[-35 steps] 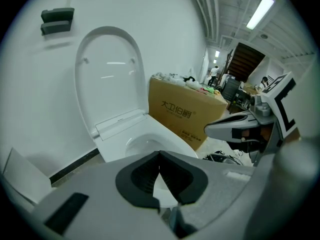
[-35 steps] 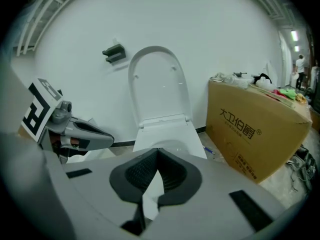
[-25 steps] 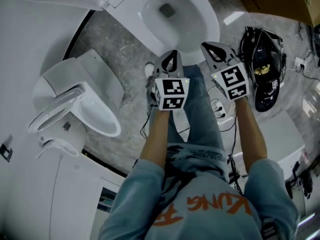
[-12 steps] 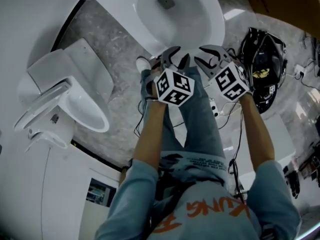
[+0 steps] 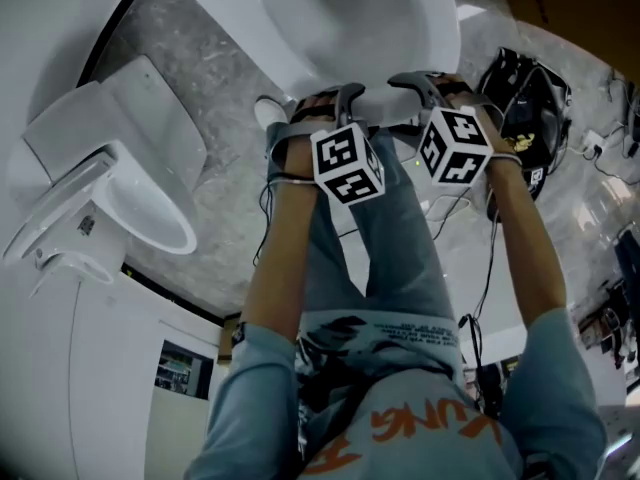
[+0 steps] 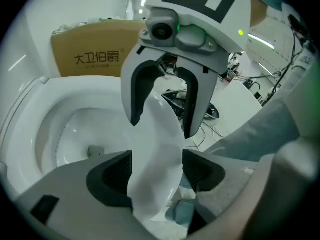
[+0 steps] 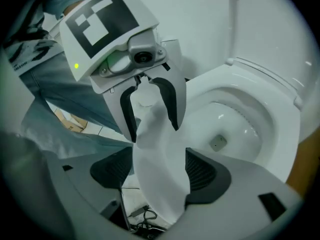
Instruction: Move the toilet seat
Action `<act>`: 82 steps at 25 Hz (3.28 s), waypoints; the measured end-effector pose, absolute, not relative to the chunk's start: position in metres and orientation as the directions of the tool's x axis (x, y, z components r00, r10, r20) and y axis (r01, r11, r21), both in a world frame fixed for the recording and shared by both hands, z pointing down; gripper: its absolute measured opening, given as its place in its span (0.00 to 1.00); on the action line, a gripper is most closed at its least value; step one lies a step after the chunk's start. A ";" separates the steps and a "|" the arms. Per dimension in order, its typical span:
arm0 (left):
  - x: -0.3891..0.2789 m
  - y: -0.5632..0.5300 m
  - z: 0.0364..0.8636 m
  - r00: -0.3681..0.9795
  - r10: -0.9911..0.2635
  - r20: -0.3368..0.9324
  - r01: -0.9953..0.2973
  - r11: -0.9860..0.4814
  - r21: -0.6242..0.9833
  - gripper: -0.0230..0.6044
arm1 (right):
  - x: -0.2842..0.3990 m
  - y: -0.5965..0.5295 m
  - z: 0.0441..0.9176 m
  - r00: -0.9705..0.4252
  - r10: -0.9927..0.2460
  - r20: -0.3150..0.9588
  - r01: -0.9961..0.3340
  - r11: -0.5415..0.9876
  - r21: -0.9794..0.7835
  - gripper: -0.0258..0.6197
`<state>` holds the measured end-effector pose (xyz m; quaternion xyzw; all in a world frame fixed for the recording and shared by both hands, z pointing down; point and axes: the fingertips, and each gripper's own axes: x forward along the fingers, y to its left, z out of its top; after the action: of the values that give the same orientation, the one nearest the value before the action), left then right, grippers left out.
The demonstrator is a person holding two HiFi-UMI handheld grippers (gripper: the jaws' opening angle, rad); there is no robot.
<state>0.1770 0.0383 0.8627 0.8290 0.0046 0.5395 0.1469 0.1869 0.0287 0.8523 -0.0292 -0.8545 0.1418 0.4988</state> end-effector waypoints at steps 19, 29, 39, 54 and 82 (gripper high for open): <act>0.189 0.063 0.887 0.317 0.264 0.911 0.028 -0.963 0.269 0.52 | 0.198 0.060 0.897 -0.203 0.320 0.925 0.284 0.924 -0.257 0.47; 0.184 0.059 0.866 0.342 0.143 0.929 -0.008 -0.988 0.155 0.52 | 0.199 0.063 0.867 -0.197 0.363 0.911 0.275 0.912 -0.304 0.47; 0.175 0.047 0.809 0.231 0.005 0.973 0.071 -0.997 -0.011 0.48 | 0.194 0.053 0.792 -0.216 0.452 0.865 0.256 0.882 -0.396 0.46; 0.163 0.022 0.696 0.279 0.066 0.958 0.074 -0.996 0.047 0.45 | 0.188 0.032 0.702 -0.163 0.341 0.926 0.361 0.894 -0.266 0.55; 0.102 -0.153 0.490 0.459 -0.320 0.829 -0.262 -0.940 -0.218 0.40 | 0.132 -0.170 0.493 -0.477 -0.309 0.823 -0.003 0.937 0.350 0.31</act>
<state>0.1023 -0.1530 0.4899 0.8536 -0.1704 0.4913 -0.0298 0.1317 -0.1702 0.4928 0.0922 -0.8457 -0.1519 0.5032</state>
